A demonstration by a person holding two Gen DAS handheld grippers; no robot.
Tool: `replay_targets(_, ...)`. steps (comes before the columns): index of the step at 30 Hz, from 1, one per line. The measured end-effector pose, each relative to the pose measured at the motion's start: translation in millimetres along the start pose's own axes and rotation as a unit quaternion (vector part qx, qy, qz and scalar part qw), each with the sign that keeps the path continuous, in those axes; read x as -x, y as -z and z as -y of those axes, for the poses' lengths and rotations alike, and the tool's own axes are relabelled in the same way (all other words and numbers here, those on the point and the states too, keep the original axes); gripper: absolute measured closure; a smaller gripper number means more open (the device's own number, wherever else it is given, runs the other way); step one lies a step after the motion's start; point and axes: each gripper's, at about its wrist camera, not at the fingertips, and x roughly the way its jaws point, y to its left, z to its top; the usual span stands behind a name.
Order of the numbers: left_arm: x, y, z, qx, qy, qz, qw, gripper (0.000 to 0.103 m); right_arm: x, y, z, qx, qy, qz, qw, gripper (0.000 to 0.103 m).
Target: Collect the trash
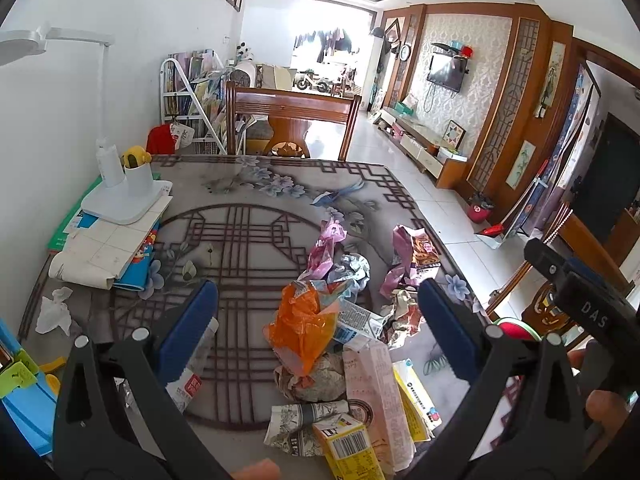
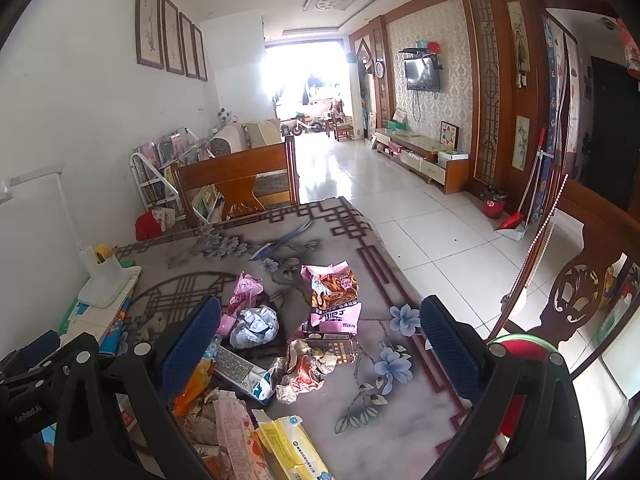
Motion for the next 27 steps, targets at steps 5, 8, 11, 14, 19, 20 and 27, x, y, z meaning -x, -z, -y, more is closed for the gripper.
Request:
replay_targets(5,-0.6,0.9,-0.9,0.001,-0.004,-0.001,1.0000,0.005,0.0,0.5,0.0,0.000,-0.001,0.000,1.000,0.007)
replay_targets(8,-0.3,1.1,-1.3,0.002,-0.005,-0.001,1.0000,0.005,0.4,0.8,0.6,-0.001,-0.002,0.000,1.000,0.007)
replay_targets(11,-0.1,1.4,-2.0,0.003,-0.006,-0.002,1.0000,0.005,0.6,1.7,0.5,0.001,-0.002,-0.001,1.000,0.007)
replay_targets(14,-0.4,1.5,-3.0,0.003,-0.007,-0.003,1.0000,0.005,-0.7,3.1,1.1,0.001,-0.003,-0.004,1.000,0.007)
replay_targets(19,-0.7,2.0,-3.8,0.004,-0.008,-0.006,0.9999,0.005,-3.4,3.6,1.9,-0.002,-0.003,-0.009,1.000,0.007)
replay_targets(20,-0.9,1.9,-4.6,0.005,-0.009,-0.006,0.9999,0.005,-3.8,3.5,1.9,-0.002,-0.003,-0.010,1.000,0.007)
replay_targets(27,-2.0,2.9,-12.5,0.014,-0.018,-0.009,0.9997,0.005,-5.5,3.2,1.8,-0.003,-0.005,-0.014,1.000,0.007)
